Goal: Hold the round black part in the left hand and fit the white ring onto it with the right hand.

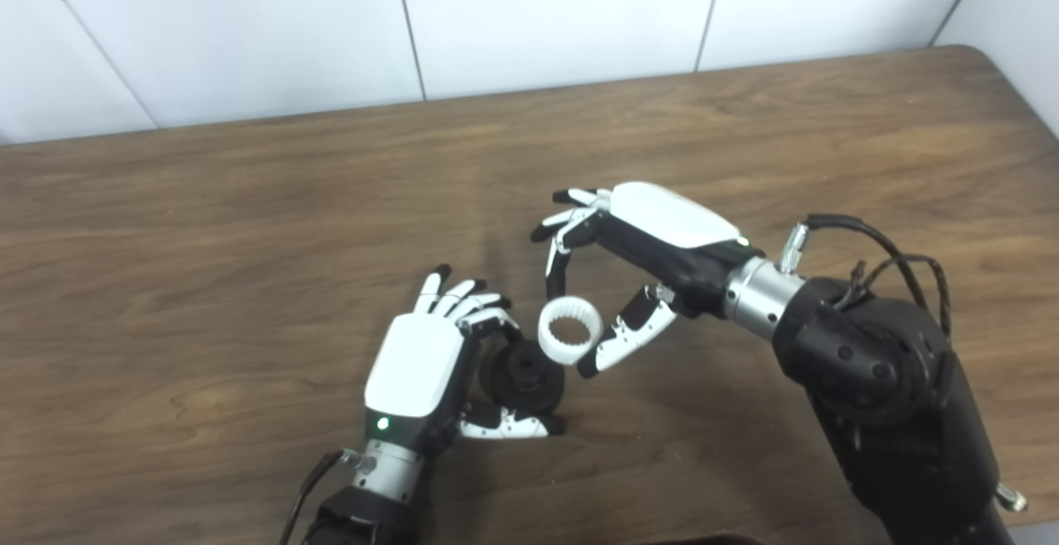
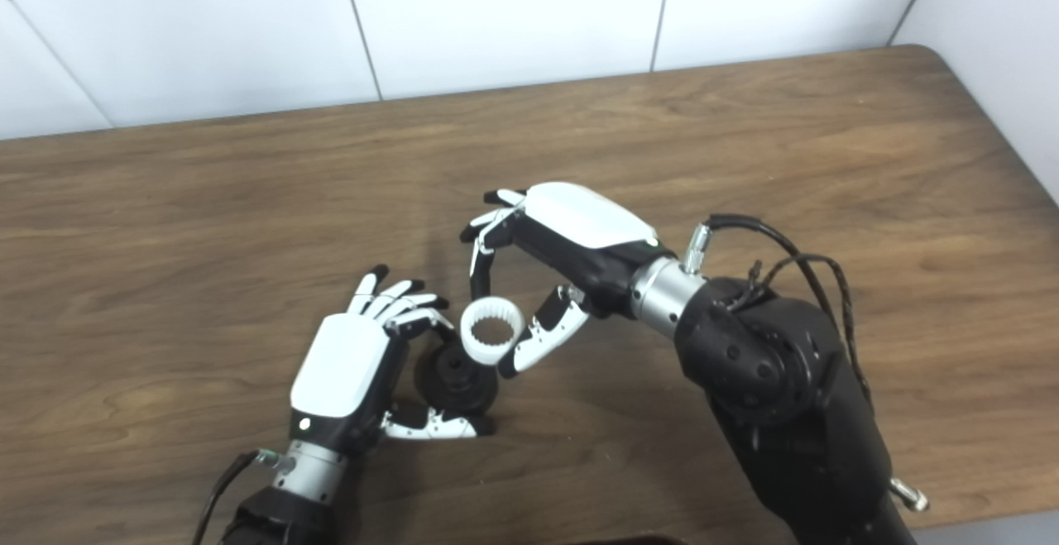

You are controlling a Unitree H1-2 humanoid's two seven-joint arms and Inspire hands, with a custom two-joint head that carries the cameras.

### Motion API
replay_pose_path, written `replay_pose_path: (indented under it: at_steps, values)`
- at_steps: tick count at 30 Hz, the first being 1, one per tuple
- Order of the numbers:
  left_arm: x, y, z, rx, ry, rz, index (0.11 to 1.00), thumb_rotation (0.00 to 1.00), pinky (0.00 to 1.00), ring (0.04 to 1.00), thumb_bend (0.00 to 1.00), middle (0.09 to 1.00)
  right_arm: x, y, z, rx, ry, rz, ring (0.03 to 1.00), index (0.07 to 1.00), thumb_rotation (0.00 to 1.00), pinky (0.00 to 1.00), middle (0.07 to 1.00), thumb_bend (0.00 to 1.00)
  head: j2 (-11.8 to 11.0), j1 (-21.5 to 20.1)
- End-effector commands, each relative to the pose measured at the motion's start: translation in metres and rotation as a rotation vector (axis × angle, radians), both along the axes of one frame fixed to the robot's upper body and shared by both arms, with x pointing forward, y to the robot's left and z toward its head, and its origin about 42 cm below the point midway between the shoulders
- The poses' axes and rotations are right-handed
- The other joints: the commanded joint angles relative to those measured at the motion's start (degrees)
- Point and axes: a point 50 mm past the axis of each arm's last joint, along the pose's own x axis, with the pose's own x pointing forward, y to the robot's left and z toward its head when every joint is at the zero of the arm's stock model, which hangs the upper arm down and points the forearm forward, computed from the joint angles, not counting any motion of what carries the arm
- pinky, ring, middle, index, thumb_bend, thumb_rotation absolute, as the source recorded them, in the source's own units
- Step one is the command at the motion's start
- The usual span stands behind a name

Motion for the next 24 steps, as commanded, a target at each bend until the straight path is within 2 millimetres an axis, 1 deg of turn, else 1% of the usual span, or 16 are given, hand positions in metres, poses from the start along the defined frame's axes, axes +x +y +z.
replay_pose_path:
  at_steps: [1, 9, 24]
  values:
    - [0.005, -0.004, 0.006, 0.006, -0.026, -0.006, 0.485, 0.05, 1.0, 0.871, 0.52, 0.766, -0.004, 0.004, 0.012, 0.012, -0.066, 0.029, 0.975, 0.484, 0.13, 1.0, 0.835, 0.52, 0.0, 0.1]
    - [0.006, -0.008, 0.006, 0.007, -0.025, -0.004, 0.485, 0.05, 1.0, 0.872, 0.52, 0.765, -0.001, 0.013, 0.002, 0.019, -0.041, 0.045, 0.976, 0.484, 0.13, 1.0, 0.841, 0.52, 0.1, 0.5]
    - [0.006, -0.009, 0.007, 0.003, -0.03, -0.002, 0.485, 0.05, 1.0, 0.872, 0.52, 0.763, 0.009, 0.023, -0.006, 0.037, -0.04, 0.041, 0.987, 0.484, 0.13, 1.0, 0.845, 0.52, 0.2, 0.8]
